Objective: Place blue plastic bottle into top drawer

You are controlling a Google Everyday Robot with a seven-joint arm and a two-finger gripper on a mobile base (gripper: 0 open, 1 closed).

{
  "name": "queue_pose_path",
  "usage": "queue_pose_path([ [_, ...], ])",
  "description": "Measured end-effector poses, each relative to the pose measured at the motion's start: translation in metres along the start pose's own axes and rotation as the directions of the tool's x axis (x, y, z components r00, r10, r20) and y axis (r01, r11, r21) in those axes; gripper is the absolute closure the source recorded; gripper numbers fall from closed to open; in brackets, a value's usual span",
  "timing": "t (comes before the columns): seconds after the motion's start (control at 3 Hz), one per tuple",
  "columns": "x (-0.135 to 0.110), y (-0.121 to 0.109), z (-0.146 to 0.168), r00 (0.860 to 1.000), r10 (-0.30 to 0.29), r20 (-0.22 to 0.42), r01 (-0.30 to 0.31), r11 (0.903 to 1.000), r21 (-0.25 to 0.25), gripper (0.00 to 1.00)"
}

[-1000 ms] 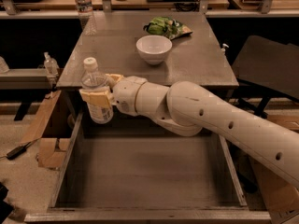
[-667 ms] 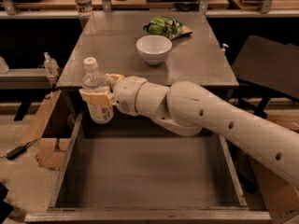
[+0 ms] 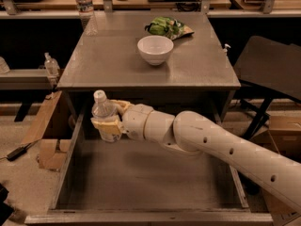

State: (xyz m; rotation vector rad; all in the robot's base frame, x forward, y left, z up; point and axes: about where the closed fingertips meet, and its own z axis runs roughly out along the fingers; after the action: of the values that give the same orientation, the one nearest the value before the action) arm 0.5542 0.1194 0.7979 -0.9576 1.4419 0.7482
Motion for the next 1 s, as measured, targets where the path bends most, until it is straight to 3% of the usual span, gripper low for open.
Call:
queue_pose_path([
  [0.67, 0.057, -0.007, 0.002, 0.999, -0.024, -0.032, 0.023, 0.9997, -0.002, 1.0],
  [1.0, 0.087, -0.008, 0.008, 0.998, 0.027, -0.05, -0.028, 0.9996, -0.01, 1.0],
])
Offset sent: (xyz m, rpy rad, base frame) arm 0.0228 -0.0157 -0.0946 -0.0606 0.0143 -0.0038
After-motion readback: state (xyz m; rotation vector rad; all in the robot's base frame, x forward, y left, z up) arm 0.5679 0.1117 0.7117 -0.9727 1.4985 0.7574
